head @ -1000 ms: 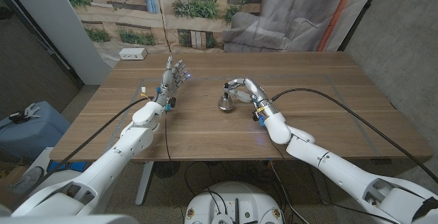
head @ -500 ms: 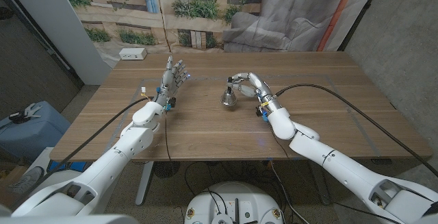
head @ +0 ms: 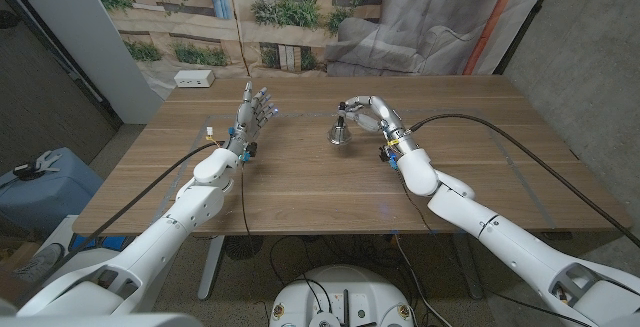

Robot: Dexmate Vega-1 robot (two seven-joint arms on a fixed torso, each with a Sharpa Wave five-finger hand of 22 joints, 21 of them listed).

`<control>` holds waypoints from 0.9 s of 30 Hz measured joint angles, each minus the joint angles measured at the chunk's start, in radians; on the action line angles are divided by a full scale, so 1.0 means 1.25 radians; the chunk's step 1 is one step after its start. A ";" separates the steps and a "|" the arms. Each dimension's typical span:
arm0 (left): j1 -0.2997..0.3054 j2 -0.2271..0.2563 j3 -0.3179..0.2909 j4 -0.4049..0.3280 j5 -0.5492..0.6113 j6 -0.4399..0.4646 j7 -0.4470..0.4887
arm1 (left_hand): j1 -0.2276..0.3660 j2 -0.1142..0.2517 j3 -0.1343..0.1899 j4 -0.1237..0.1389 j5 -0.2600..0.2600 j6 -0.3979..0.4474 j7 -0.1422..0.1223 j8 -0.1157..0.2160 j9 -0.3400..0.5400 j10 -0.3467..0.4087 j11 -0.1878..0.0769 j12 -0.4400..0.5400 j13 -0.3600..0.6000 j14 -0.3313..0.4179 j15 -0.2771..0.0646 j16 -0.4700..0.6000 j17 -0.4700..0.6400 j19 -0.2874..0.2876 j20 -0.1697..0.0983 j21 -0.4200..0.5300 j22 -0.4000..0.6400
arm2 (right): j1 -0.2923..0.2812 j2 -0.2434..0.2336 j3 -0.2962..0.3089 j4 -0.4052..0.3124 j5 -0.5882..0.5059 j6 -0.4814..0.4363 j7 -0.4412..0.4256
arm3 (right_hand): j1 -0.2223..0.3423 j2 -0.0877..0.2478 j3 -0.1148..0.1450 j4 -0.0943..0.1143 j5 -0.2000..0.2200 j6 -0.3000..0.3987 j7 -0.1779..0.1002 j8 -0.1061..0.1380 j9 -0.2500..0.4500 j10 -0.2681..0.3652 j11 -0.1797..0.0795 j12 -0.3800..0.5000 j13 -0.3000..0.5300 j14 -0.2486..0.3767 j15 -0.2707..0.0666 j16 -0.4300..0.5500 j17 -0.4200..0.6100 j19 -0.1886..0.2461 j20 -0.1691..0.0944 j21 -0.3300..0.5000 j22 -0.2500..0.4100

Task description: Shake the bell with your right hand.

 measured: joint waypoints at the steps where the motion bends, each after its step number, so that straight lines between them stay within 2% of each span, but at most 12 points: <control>1: 0.000 0.000 0.000 0.000 0.000 0.000 0.000 | 0.000 0.000 0.000 0.000 0.000 0.000 0.000 0.000 0.000 0.000 0.000 0.000 0.000 0.000 0.000 0.000 0.000 0.000 0.000 0.000 0.000 | 0.000 0.000 0.000 0.000 0.002 -0.004 0.000 | 0.000 0.000 0.000 0.000 0.001 0.000 0.000 0.000 0.000 0.000 0.000 0.000 0.000 0.000 0.000 0.000 0.000 0.000 0.000 0.000 0.000; 12: 0.000 0.000 0.000 0.000 0.000 0.000 0.000 | 0.000 0.000 0.000 0.000 0.000 0.000 0.000 0.000 0.000 0.000 0.000 0.000 0.000 0.000 0.000 0.000 0.000 0.000 0.000 0.000 0.000 | -0.023 -0.015 0.035 -0.050 0.022 -0.047 -0.008 | 0.000 0.000 0.000 0.000 0.003 0.000 0.000 -0.001 0.000 0.000 0.000 0.000 0.000 0.006 0.000 0.000 0.002 0.003 0.003 0.000 0.000; 25: 0.000 0.000 0.000 0.000 0.000 0.000 0.000 | 0.000 0.000 0.000 0.000 0.000 0.000 0.000 0.000 0.000 0.000 0.000 0.000 0.000 0.000 0.000 0.000 0.000 0.000 0.000 0.000 0.000 | -0.038 -0.025 0.063 -0.077 0.037 -0.081 -0.027 | 0.001 0.001 -0.003 -0.003 0.003 0.004 0.004 -0.004 -0.001 0.007 0.002 -0.001 0.001 0.009 0.000 0.000 0.002 0.006 0.000 0.000 0.000; 27: 0.000 0.000 0.000 0.000 0.000 0.000 0.000 | 0.000 0.000 0.000 0.000 0.000 0.000 0.000 0.000 0.000 0.000 0.000 0.000 0.000 0.000 0.000 0.000 0.000 0.000 0.000 0.000 0.000 | -0.039 -0.026 0.066 -0.080 0.041 -0.086 -0.029 | 0.016 -0.004 -0.003 -0.003 0.002 0.004 0.004 -0.004 -0.001 0.007 0.002 -0.001 0.001 0.009 0.000 0.000 0.001 0.006 0.000 0.000 0.000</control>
